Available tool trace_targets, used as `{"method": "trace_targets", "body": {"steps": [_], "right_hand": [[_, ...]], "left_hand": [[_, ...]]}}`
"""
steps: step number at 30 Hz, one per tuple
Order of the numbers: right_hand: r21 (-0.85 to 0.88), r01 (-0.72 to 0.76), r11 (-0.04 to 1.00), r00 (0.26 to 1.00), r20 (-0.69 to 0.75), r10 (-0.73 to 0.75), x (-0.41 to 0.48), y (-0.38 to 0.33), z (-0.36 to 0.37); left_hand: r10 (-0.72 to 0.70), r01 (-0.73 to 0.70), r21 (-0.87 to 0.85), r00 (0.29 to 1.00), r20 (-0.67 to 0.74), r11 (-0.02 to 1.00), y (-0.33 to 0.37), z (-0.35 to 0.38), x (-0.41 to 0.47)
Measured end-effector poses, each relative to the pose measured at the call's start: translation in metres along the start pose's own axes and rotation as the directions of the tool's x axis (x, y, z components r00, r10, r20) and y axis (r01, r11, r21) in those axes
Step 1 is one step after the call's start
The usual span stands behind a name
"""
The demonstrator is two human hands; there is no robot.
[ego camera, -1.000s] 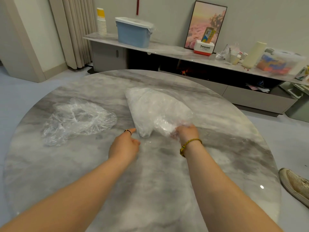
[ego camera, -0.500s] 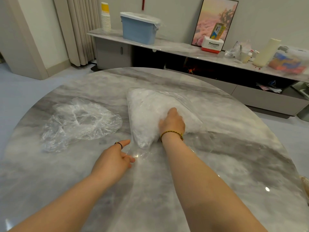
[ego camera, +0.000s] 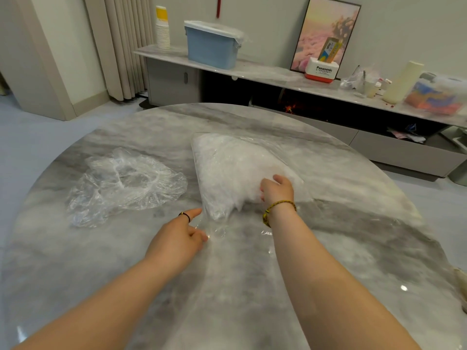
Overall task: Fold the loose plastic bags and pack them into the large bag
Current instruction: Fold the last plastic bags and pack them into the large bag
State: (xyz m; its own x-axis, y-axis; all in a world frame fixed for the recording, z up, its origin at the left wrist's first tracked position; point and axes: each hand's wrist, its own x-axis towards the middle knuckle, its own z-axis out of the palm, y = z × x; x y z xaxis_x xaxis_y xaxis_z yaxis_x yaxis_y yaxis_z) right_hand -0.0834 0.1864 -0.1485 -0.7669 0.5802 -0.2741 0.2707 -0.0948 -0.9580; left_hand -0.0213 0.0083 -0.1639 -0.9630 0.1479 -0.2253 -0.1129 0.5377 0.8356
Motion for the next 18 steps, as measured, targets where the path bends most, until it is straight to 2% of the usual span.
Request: {"method": "trace_targets", "body": {"steps": [4, 8, 12, 15, 18], "right_hand": [[-0.163, 0.111, 0.98, 0.994, 0.023, -0.108, -0.026, -0.002, -0.027], [-0.253, 0.169, 0.952, 0.986, 0.045, -0.163, -0.045, 0.007, -0.041], [-0.423, 0.217, 0.88, 0.975, 0.14, -0.173, -0.063, 0.01, -0.042], [-0.597, 0.241, 0.765, 0.967, 0.213, -0.138, -0.07, 0.011, -0.036], [-0.585, 0.181, 0.791, 0.975, 0.213, -0.066, -0.07, 0.008, -0.024]], "left_hand": [[0.048, -0.051, 0.064, 0.998, 0.036, 0.997, 0.008, -0.005, -0.012], [0.064, -0.068, 0.09, 0.997, 0.044, 0.994, 0.015, -0.015, -0.019], [0.041, -0.049, 0.131, 0.998, 0.057, 0.99, 0.008, -0.021, -0.032], [0.032, -0.042, 0.179, 0.998, 0.058, 0.983, 0.004, -0.02, -0.041], [0.02, -0.024, 0.215, 1.0, 0.018, 0.976, 0.004, -0.016, -0.044]]}}
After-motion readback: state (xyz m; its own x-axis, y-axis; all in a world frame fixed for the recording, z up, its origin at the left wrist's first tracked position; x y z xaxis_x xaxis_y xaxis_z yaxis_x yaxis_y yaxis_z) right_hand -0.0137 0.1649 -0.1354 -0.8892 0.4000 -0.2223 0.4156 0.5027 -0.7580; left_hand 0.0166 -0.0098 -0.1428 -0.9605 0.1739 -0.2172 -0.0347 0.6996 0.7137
